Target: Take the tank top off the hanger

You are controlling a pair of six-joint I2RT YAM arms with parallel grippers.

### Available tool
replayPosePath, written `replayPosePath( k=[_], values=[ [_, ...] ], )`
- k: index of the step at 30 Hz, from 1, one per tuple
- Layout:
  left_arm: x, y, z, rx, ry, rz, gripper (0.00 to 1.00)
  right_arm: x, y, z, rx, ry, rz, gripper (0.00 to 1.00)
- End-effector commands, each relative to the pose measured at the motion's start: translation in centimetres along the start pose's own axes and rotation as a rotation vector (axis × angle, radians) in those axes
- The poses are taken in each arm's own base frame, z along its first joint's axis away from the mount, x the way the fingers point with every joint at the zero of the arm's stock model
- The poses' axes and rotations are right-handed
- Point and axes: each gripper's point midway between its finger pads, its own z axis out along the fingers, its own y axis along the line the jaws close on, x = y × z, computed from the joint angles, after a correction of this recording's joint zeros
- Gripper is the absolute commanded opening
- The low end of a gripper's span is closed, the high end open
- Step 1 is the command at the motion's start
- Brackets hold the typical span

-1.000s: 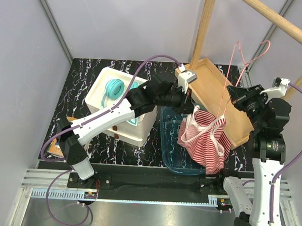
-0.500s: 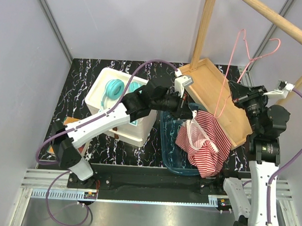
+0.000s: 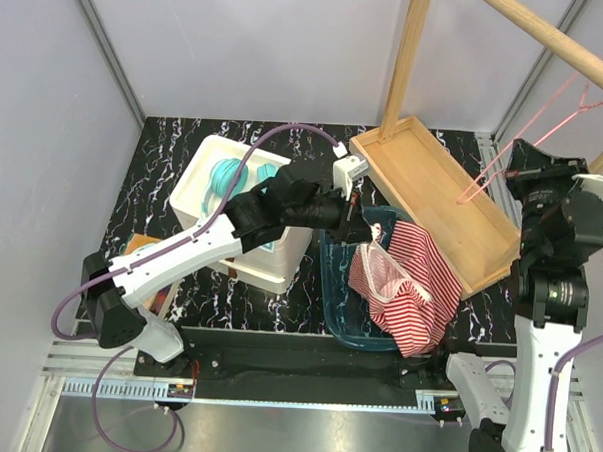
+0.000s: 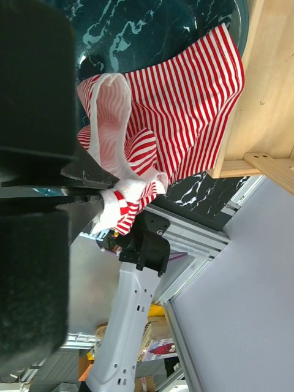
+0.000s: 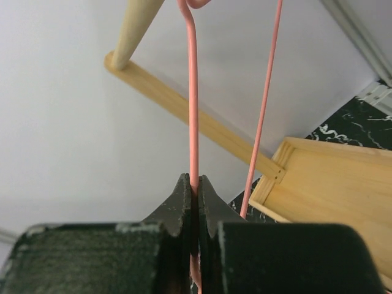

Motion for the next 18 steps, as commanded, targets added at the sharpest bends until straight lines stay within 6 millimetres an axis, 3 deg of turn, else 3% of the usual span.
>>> replayPosePath(
  k=[1, 8, 14, 15, 16, 18],
  values=[
    [-2.1, -2.0, -2.1, 0.035, -0.089, 0.028, 0.00, -2.8, -1.5, 1.6, 0.147, -0.126, 0.028, 0.00],
    [-2.1, -2.4, -2.8, 0.039, -0.098, 0.021, 0.00, -2.3, -2.9, 3.6, 0.258, -0.107, 0.052, 0.00],
    [-2.2, -2.7, -3.0, 0.045, -0.101, 0.021, 0.00, -1.1, -3.9, 2.9, 0.283, -0.066, 0.039, 0.01],
    [-2.3, -2.9, -3.0, 0.046, -0.103, 0.022, 0.00, -0.9, -4.1, 2.7, 0.281, -0.054, 0.029, 0.04],
    [-2.4, -2.8, -3.1, 0.044, -0.105, 0.023, 0.00, -0.7, -4.1, 2.4, 0.275, -0.044, 0.026, 0.15],
    [-2.7, -3.0, -3.2, 0.046, -0.113, 0.028, 0.00, 0.0, -4.3, 1.4, 0.258, -0.016, 0.009, 0.26]
  ],
)
